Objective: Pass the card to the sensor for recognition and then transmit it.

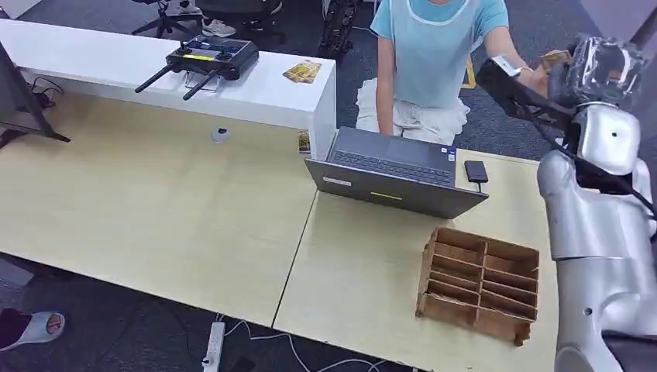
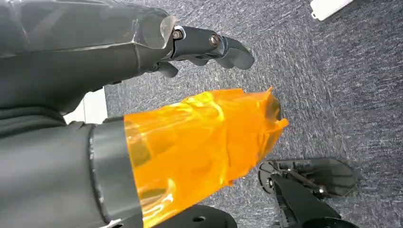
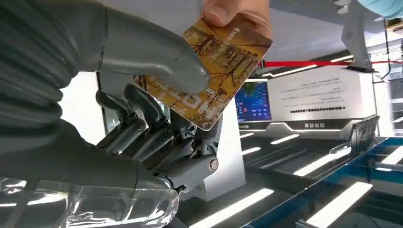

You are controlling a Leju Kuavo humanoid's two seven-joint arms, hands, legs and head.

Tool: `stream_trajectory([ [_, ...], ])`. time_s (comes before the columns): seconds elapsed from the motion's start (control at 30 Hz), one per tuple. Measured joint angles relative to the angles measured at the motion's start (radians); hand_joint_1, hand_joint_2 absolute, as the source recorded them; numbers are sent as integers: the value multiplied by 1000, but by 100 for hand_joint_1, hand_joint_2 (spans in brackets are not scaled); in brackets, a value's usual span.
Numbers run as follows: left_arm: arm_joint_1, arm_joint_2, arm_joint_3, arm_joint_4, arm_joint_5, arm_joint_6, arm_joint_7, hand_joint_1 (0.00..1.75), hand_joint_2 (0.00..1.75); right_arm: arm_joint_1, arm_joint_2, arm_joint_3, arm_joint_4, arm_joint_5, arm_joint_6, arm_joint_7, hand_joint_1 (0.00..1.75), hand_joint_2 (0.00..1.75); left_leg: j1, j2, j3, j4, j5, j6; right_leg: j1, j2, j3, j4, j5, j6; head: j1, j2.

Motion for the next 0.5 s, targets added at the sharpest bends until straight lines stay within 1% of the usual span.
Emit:
stream_trajectory([
  [0.23,0,0,0,0,8,3,0,0,0,38,17,-85,-48,-16,-16,-69,175,175,0,0,0,0,0,0,0,0,0,0,0,0,0,0],
  [0.33,0,0,0,0,9,4,0,0,0,50,26,-121,-73,-39,-4,-92,175,175,0,0,0,0,0,0,0,0,0,0,0,0,0,0],
  [0.5,0,0,0,0,18,4,0,0,0,59,44,-172,-101,-112,23,-139,175,175,0,0,0,0,0,0,0,0,0,0,0,0,0,0],
])
